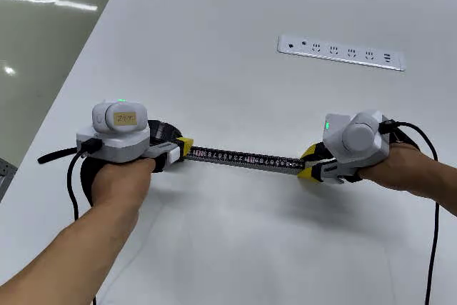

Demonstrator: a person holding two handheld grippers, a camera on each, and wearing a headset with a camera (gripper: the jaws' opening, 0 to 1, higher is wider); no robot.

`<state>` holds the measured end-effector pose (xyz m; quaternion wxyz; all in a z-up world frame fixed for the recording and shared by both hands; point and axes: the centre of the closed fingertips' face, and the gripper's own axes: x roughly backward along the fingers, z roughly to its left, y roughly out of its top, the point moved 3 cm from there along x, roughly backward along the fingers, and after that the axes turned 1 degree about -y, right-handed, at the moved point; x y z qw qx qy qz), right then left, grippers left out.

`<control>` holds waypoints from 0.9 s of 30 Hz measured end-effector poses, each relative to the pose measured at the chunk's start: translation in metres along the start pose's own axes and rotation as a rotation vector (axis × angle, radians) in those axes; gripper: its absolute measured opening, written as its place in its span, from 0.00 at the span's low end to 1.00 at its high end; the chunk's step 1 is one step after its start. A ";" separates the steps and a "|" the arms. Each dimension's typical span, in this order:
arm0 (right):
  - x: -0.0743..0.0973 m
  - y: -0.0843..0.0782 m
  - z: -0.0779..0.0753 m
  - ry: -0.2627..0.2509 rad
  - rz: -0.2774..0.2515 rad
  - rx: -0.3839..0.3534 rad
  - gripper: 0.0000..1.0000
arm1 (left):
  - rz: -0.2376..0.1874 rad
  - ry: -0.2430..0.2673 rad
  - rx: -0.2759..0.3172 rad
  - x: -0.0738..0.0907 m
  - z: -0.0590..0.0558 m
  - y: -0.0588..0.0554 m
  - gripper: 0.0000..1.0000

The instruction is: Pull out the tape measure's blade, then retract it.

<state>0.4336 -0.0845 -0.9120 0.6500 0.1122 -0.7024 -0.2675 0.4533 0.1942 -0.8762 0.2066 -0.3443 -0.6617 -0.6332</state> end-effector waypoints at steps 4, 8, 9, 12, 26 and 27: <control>-0.001 -0.001 -0.001 0.002 0.000 -0.004 0.16 | -0.001 -0.001 0.004 -0.001 0.000 0.000 0.69; -0.001 -0.001 -0.001 0.004 0.000 -0.006 0.16 | 0.000 -0.004 0.005 -0.002 -0.001 0.000 0.68; -0.001 -0.001 -0.001 0.004 0.000 -0.005 0.16 | 0.000 -0.006 0.006 -0.002 -0.001 0.000 0.68; 0.000 -0.001 -0.002 0.006 0.001 -0.005 0.16 | 0.000 -0.006 0.008 -0.003 -0.001 0.000 0.66; -0.002 -0.002 -0.004 0.009 0.003 -0.003 0.16 | -0.003 -0.004 0.003 -0.002 0.001 0.001 0.61; -0.002 -0.003 -0.004 0.009 0.003 -0.004 0.16 | -0.002 -0.005 0.004 -0.002 0.001 0.001 0.61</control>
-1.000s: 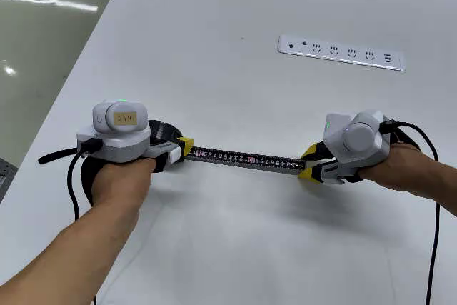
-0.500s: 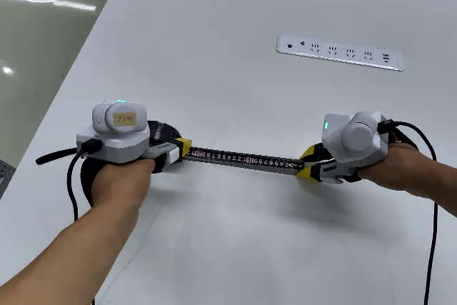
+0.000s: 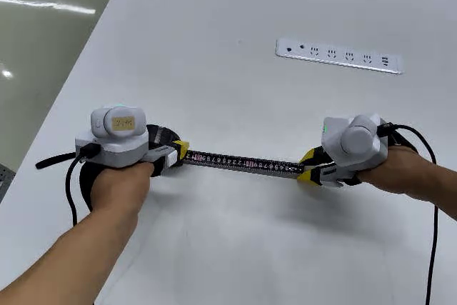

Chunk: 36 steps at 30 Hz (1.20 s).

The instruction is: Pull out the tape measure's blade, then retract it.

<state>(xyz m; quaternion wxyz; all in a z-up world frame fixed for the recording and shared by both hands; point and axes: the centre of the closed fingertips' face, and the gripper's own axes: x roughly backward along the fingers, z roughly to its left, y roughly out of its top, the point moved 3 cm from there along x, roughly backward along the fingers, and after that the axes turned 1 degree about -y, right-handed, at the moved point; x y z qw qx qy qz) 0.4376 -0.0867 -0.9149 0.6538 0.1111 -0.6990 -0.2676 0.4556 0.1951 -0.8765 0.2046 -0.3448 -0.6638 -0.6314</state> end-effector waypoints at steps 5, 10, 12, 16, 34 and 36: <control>0.000 -0.001 -0.001 0.000 0.000 -0.002 0.16 | 0.001 -0.001 0.000 0.000 0.000 0.000 0.61; -0.001 -0.002 -0.001 -0.001 0.002 0.002 0.15 | 0.010 -0.002 0.001 0.000 -0.001 -0.001 0.61; -0.001 -0.003 -0.001 -0.001 0.003 0.003 0.15 | 0.014 -0.001 0.000 0.000 -0.001 0.000 0.60; -0.001 -0.003 -0.001 0.000 0.001 0.007 0.15 | 0.016 0.002 -0.001 0.000 -0.001 0.000 0.60; -0.002 0.002 0.000 -0.007 -0.016 0.027 0.14 | 0.008 -0.008 -0.030 0.000 -0.001 0.000 0.57; -0.003 0.003 0.000 -0.006 -0.019 0.028 0.14 | 0.007 -0.009 -0.033 0.000 -0.001 0.000 0.57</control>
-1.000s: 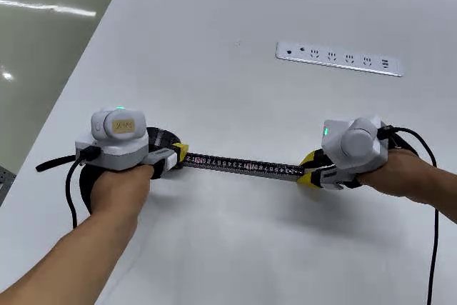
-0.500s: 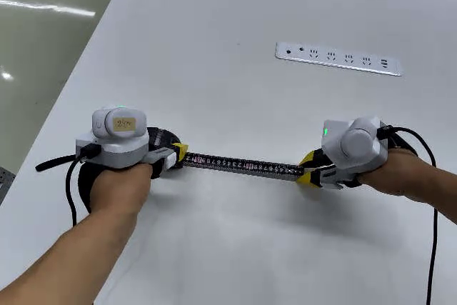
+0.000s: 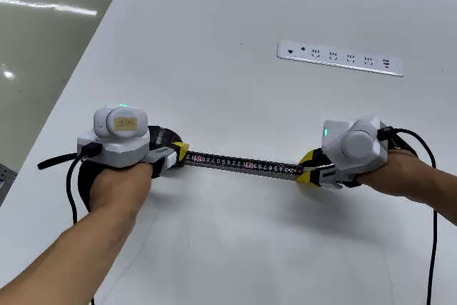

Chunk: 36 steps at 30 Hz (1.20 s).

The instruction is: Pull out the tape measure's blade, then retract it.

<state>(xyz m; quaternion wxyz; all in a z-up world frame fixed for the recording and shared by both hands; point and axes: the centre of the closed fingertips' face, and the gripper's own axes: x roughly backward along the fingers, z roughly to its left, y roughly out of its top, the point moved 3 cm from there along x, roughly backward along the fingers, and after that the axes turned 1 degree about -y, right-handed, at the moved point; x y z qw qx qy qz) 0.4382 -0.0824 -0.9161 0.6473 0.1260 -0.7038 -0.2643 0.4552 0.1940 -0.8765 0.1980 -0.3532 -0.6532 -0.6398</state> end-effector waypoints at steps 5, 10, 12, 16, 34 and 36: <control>-0.002 0.004 0.000 0.001 -0.005 0.004 0.14 | -0.003 0.000 0.001 0.000 0.000 0.000 0.57; -0.005 0.009 0.000 0.004 -0.013 -0.007 0.14 | -0.001 -0.001 0.000 0.000 0.000 -0.001 0.57; -0.007 0.011 0.001 0.010 -0.018 -0.013 0.14 | -0.001 -0.001 0.000 0.000 0.000 -0.001 0.57; -0.009 0.016 0.002 0.011 -0.023 -0.015 0.14 | -0.001 -0.001 0.001 0.000 0.000 -0.001 0.57; -0.018 0.027 0.005 0.014 -0.027 -0.008 0.14 | -0.003 -0.004 0.000 0.001 0.000 -0.001 0.57; -0.018 0.027 0.005 0.015 -0.027 -0.009 0.14 | -0.001 -0.005 -0.001 0.001 0.000 -0.001 0.57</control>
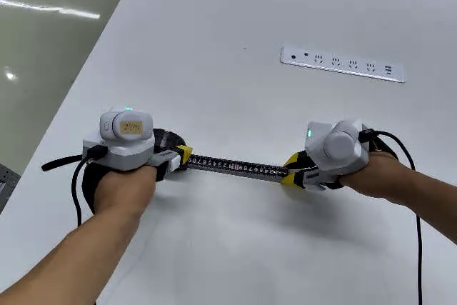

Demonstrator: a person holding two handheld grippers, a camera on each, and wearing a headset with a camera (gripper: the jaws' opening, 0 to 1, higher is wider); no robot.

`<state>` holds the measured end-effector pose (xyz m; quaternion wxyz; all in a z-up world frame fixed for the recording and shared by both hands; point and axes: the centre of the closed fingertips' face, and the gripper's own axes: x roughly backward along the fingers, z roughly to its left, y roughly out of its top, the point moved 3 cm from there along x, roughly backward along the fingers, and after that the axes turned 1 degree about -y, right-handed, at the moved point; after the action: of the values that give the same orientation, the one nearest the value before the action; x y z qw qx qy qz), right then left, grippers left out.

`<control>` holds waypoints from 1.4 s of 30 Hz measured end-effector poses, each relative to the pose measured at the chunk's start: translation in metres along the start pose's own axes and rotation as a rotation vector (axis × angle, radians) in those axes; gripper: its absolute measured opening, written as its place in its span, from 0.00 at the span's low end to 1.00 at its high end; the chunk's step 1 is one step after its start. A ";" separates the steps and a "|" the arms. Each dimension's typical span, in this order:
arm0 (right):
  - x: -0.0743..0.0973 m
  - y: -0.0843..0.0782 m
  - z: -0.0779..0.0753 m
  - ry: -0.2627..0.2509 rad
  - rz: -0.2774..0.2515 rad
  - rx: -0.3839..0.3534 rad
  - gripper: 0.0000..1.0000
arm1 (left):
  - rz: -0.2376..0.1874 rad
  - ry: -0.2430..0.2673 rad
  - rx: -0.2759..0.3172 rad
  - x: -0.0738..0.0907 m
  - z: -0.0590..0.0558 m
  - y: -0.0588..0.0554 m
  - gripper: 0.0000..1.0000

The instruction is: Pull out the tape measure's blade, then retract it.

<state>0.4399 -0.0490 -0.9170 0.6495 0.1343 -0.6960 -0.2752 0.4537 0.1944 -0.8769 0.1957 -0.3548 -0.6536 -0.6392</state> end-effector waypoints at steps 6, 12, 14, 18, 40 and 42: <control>-0.003 0.004 0.000 0.000 -0.007 -0.013 0.14 | 0.004 -0.002 0.000 0.000 0.000 0.000 0.57; -0.008 0.011 0.001 0.006 -0.018 -0.019 0.14 | 0.006 -0.004 -0.001 0.000 -0.001 0.000 0.57; -0.009 0.013 0.000 0.012 -0.022 -0.024 0.14 | 0.007 -0.005 -0.002 0.000 -0.001 0.000 0.57; -0.010 0.015 0.000 0.014 -0.027 -0.026 0.14 | 0.009 -0.006 -0.002 0.000 -0.001 0.000 0.57; -0.022 0.032 0.003 0.009 -0.034 -0.018 0.14 | 0.011 -0.014 -0.007 -0.004 0.002 0.001 0.57; -0.024 0.034 0.004 0.009 -0.032 -0.018 0.14 | 0.010 -0.015 -0.008 -0.004 0.002 0.001 0.56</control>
<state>0.4443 -0.0072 -0.9180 0.6493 0.1408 -0.6884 -0.2912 0.4570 0.1954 -0.8792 0.1929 -0.3636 -0.6507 -0.6381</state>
